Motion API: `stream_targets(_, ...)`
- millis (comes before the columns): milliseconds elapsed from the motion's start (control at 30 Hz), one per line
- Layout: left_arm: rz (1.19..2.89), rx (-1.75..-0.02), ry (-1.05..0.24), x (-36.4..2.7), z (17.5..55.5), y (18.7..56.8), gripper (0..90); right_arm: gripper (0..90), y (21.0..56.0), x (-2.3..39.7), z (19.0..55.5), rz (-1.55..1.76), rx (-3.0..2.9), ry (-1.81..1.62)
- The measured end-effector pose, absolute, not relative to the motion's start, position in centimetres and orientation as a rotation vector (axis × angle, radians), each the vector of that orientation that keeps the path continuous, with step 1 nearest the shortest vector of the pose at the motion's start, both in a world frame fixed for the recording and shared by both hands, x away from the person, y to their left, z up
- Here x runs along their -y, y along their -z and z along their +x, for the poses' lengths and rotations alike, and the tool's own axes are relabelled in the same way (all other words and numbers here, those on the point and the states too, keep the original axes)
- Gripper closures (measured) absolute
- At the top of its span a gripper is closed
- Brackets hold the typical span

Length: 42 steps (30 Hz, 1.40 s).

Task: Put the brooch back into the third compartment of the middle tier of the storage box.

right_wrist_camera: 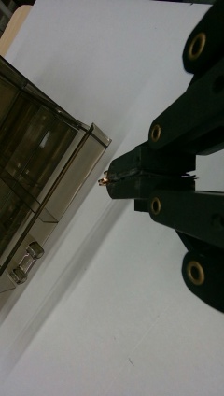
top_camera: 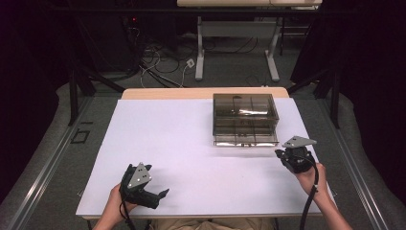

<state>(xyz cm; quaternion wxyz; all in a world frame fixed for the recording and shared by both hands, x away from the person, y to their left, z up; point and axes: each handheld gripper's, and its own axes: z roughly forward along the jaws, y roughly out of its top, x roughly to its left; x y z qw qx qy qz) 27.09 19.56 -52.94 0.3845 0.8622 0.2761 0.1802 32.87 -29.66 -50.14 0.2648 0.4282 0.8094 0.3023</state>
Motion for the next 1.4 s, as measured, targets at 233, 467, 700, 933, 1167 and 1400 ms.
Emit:
stream_targets(233, 2.192, -0.709, -0.453, -19.5, 27.1, 53.0, 0.1, 89.0, 49.9, 29.6, 33.2, 1.147, -2.184, -0.824)
stream_targets(467, 2.197, -0.706, -0.453, -19.5, 27.1, 53.0, 0.1, 89.0, 49.5, 29.4, 33.4, 1.142, -2.169, -0.836)
stream_targets(700, 2.198, -0.708, -0.456, -19.5, 27.1, 53.0, 0.1, 89.0, 49.2, 29.1, 34.0, 1.140, -2.163, -0.841)
stream_targets(933, 2.197, -0.707, -0.455, -19.4, 27.1, 53.0, 0.1, 89.0, 48.8, 28.9, 34.6, 1.134, -2.147, -0.853)
stream_targets(1167, 2.196, -0.708, -0.455, -19.4, 27.1, 53.0, 0.1, 89.0, 48.7, 28.6, 35.2, 1.137, -2.132, -0.855)
stream_targets(1400, 2.194, -0.707, -0.454, -19.4, 27.1, 53.0, 0.1, 89.0, 48.7, 28.4, 35.8, 1.131, -2.129, -0.857)
